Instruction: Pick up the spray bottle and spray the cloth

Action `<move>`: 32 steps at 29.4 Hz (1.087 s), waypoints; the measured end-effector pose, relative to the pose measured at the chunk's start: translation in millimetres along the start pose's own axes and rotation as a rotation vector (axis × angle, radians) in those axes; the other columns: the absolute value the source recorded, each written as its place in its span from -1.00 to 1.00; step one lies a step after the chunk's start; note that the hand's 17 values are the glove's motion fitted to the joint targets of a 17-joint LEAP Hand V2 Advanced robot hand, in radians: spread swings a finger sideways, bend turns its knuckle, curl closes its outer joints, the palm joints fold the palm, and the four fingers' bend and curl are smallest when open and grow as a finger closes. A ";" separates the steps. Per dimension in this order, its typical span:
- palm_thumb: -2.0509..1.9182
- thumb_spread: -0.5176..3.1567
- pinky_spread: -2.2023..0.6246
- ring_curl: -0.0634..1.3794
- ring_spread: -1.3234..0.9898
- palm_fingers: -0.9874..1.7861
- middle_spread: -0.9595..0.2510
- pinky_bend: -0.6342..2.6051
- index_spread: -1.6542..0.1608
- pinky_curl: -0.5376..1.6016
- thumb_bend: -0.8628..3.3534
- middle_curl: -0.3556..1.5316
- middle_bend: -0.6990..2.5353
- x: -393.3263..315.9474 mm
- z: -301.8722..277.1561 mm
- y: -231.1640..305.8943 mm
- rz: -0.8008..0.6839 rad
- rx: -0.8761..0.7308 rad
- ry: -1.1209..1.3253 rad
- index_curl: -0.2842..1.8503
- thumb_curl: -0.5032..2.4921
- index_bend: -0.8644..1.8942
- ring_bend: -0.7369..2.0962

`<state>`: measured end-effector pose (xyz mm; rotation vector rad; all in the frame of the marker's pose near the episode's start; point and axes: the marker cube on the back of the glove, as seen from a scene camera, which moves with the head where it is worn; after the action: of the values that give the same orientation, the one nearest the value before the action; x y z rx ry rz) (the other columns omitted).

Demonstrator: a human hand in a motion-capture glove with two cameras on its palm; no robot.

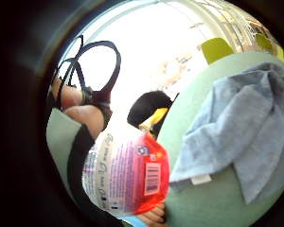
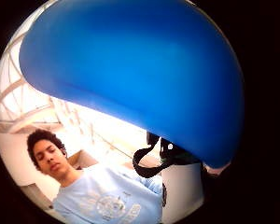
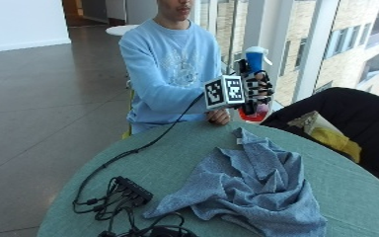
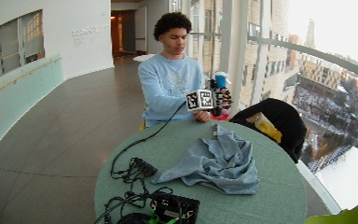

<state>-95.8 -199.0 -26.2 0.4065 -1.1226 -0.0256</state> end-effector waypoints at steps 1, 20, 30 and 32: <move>0.39 -0.09 0.64 -0.36 0.12 0.56 0.47 -0.48 0.63 -0.15 -0.60 -0.11 -0.30 2.9 9.3 -1.0 -0.001 0.001 -0.010 -0.39 -0.40 -0.27 -0.11; 0.37 -0.09 0.63 -0.37 0.11 0.55 0.47 -0.48 0.62 -0.15 -0.60 -0.11 -0.31 58.7 74.6 6.6 0.001 -0.039 0.018 -0.38 -0.40 -0.27 -0.12; 0.35 -0.10 0.63 -0.37 0.09 0.46 0.46 -0.48 0.59 -0.15 -0.61 -0.14 -0.36 59.0 65.7 12.4 0.014 -0.082 0.098 -0.38 -0.42 -0.28 -0.13; 0.34 -0.10 0.63 -0.36 0.09 0.42 0.45 -0.46 0.58 -0.14 -0.61 -0.15 -0.39 56.7 52.1 13.4 0.008 -0.071 0.123 -0.39 -0.43 -0.29 -0.14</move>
<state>-119.0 -215.0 46.7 0.3363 -0.9995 -0.0331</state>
